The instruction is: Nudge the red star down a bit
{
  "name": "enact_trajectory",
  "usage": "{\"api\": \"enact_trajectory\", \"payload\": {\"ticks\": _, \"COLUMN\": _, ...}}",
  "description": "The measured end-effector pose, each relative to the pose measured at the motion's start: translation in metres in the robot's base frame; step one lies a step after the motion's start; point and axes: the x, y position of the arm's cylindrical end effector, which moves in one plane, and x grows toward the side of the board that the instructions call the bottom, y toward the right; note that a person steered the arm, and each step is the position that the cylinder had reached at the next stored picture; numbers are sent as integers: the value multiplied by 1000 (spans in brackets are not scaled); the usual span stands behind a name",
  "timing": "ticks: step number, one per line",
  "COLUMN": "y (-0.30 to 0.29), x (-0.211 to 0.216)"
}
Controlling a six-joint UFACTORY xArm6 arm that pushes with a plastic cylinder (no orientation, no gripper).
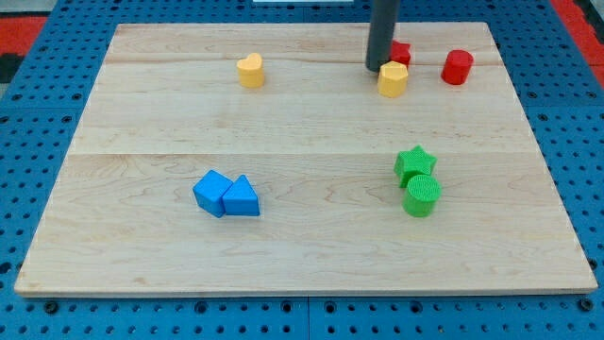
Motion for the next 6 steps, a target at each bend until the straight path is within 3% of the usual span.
{"api": "enact_trajectory", "payload": {"ticks": 2, "y": 47, "x": -3}}
{"api": "enact_trajectory", "payload": {"ticks": 3, "y": 20, "x": -4}}
{"api": "enact_trajectory", "payload": {"ticks": 5, "y": 14, "x": -50}}
{"api": "enact_trajectory", "payload": {"ticks": 6, "y": 48, "x": -56}}
